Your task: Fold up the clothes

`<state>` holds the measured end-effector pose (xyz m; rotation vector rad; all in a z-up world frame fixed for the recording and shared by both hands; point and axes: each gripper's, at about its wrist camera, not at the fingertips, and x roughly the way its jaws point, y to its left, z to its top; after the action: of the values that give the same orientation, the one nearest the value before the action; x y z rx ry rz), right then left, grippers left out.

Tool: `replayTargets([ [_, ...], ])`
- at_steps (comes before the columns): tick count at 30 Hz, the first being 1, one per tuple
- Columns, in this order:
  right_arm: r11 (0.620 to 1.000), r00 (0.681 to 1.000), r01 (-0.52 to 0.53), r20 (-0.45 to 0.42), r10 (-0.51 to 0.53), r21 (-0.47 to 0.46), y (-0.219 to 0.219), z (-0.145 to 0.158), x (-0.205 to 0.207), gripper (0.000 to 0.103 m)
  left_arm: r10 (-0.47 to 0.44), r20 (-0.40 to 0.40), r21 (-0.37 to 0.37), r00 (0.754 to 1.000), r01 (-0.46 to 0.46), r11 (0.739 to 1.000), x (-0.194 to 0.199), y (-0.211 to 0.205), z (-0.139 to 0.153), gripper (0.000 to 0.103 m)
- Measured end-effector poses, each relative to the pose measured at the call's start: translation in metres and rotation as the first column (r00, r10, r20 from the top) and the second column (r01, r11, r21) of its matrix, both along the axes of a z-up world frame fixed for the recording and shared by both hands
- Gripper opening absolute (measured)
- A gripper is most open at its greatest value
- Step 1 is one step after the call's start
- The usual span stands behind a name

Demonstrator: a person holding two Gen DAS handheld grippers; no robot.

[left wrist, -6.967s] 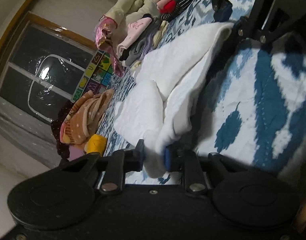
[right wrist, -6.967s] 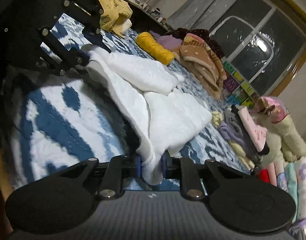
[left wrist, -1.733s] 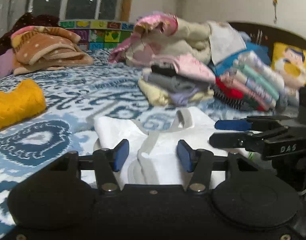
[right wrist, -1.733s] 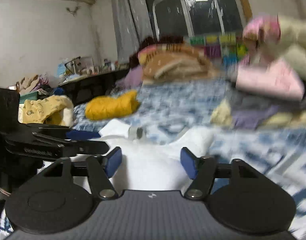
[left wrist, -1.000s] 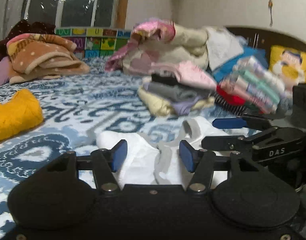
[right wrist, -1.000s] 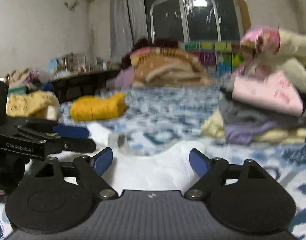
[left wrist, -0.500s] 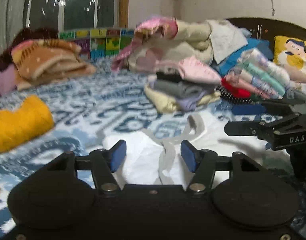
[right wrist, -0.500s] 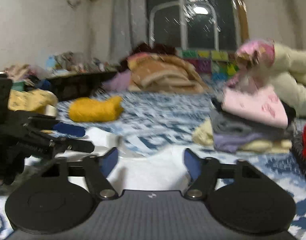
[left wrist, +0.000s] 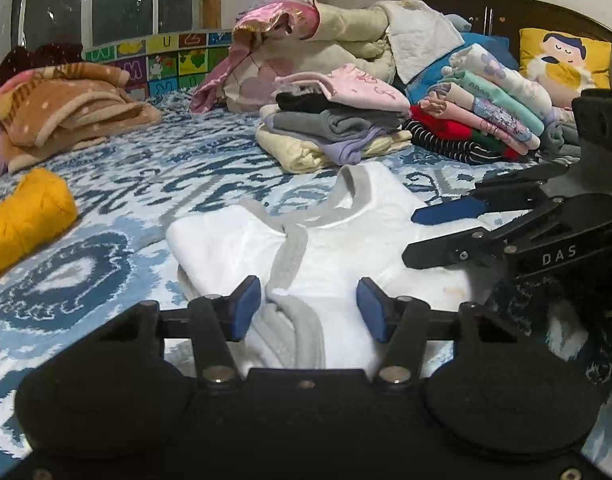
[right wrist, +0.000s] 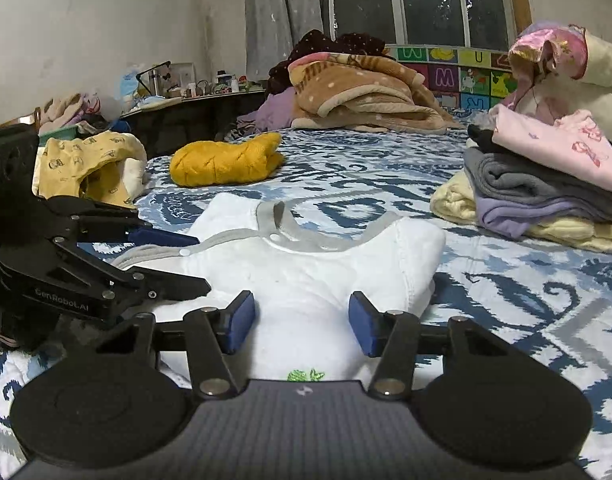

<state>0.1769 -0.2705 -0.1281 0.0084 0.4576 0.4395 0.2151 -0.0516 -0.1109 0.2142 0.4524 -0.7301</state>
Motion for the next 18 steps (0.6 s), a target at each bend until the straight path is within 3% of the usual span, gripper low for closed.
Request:
replayTargets([
  [1, 1.0, 1.0, 0.003, 0.013, -0.003, 0.003, 0.0, 0.003, -0.004, 0.054, 0.004, 0.007, -0.011, 1.0, -0.004, 1.0, -0.003, 0.002, 0.005, 0.056],
  [3, 0.999, 0.998, 0.037, 0.055, -0.038, 0.034, -0.004, 0.014, -0.016, 0.066, 0.043, 0.005, -0.057, 0.999, -0.043, 0.997, -0.009, 0.01, 0.021, 0.059],
  [4, 0.996, 0.995, 0.06, 0.073, -0.064, 0.059, -0.007, 0.02, -0.022, 0.082, 0.079, -0.001, -0.105, 0.997, -0.078, 0.991, -0.011, 0.017, 0.031, 0.061],
  [5, 0.992, 0.992, 0.088, 0.079, -0.096, 0.094, -0.011, 0.025, -0.026, 0.091, 0.108, -0.014, -0.147, 0.994, -0.109, 0.983, -0.012, 0.024, 0.036, 0.062],
  [9, 0.955, 0.983, 0.182, -0.028, -0.181, 0.234, -0.033, 0.029, -0.024, 0.091, 0.211, -0.153, -0.29, 0.965, -0.248, 0.924, -0.012, 0.049, 0.041, 0.067],
  [14, 0.85, 0.945, 0.304, -0.248, -0.213, 0.429, -0.055, 0.004, -0.007, 0.091, 0.263, -0.328, -0.304, 0.907, -0.365, 0.88, -0.009, 0.053, 0.021, 0.071],
  [18, 0.808, 0.918, 0.347, -0.347, -0.19, 0.476, -0.058, -0.021, 0.003, 0.091, 0.233, -0.478, -0.352, 0.847, -0.428, 0.832, 0.008, 0.053, 0.004, 0.071],
])
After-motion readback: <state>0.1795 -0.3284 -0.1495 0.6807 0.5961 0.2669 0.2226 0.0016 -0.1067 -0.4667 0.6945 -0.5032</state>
